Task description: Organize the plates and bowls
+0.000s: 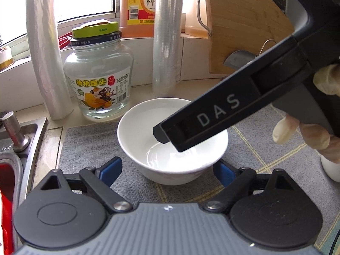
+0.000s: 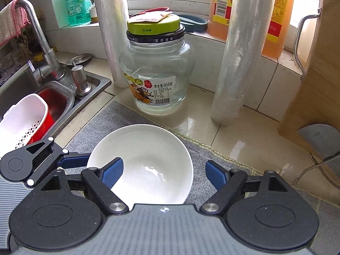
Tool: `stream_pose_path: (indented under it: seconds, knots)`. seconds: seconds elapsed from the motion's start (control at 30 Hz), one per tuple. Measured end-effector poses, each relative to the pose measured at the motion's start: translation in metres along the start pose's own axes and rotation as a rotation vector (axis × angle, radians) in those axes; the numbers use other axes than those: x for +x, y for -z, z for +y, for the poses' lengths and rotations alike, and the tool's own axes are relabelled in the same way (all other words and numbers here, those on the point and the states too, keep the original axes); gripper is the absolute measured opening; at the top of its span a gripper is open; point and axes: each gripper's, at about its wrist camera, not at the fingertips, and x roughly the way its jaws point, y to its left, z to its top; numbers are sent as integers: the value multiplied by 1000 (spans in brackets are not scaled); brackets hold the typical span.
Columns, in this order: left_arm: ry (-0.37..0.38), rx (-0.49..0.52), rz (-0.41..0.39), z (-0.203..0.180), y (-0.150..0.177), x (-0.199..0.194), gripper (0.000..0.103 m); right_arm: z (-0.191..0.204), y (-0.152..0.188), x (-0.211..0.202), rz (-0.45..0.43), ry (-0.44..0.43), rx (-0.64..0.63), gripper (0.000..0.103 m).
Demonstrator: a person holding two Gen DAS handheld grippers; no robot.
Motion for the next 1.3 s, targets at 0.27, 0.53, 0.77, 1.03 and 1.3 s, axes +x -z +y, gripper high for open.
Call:
stream_pose_path:
  seconds: [0.27,0.53,0.77,1.03,1.3]
  knots:
    - [3,13,-8,-1,0,-1,90,1,-5,10,12,-24,-13,82]
    - [-6,56,-23,-3,-1,-2,90,3,-8,13,16,-34,-23,75]
    - [3,81,-33,-2,0,-1,89,3,-8,13,21,-42,-30,73]
    - [15,128,-45,-2,0,0,89,2,-8,13,28,-46,-32,73]
    - [22,131,-46,0,0,0,89,0,-9,19,35,-46,-33,73]
